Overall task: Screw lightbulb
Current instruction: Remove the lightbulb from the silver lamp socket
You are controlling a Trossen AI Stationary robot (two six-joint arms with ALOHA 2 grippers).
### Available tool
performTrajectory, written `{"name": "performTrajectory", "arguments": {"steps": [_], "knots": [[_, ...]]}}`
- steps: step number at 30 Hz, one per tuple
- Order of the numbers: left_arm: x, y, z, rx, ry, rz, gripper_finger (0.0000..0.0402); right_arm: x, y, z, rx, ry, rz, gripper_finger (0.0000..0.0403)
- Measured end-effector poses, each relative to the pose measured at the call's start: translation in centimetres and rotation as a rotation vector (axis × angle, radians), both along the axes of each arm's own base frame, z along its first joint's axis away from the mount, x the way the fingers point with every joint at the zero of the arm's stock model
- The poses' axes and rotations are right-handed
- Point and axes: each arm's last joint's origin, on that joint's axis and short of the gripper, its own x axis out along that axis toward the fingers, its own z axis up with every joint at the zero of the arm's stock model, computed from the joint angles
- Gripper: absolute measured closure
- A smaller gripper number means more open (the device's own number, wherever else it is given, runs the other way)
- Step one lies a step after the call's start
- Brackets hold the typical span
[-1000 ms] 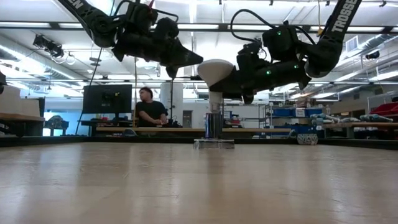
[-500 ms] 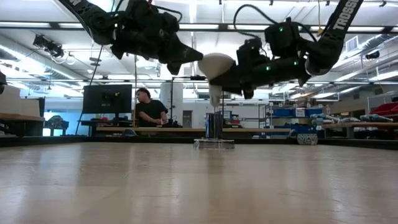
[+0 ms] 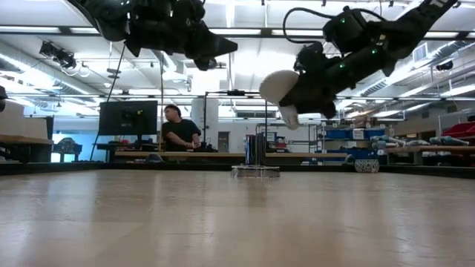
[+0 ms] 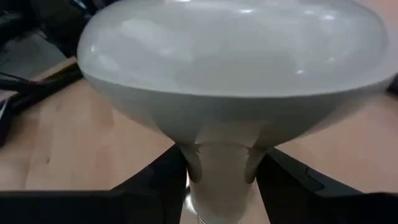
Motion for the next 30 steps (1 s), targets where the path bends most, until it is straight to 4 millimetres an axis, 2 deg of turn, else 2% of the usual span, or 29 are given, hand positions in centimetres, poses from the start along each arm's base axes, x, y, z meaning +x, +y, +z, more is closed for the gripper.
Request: {"name": "performTrajectory", "arguments": {"steps": [5, 16, 25, 30], "knots": [[0.0, 0.0, 0.1, 0.005, -0.008, 0.016, 0.0402, -0.4, 0.1, -1.4, 0.131, 0.096, -0.059, 0.0226], [-0.1, 0.1, 0.3, 0.011, -0.019, 0.029, 0.0402, 0.4, -0.6, -5.8, 0.308, 0.218, -0.191, 0.0225], [-0.1, 0.1, 0.3, 0.012, -0.021, 0.029, 0.0402, 1.1, -1.1, -7.8, 0.394, 0.206, -0.264, 0.0219], [-0.1, 0.1, 0.3, 0.012, -0.021, 0.029, 0.0402, 1.3, -1.1, -8.0, 0.425, 0.187, -0.268, 0.0207]]}}
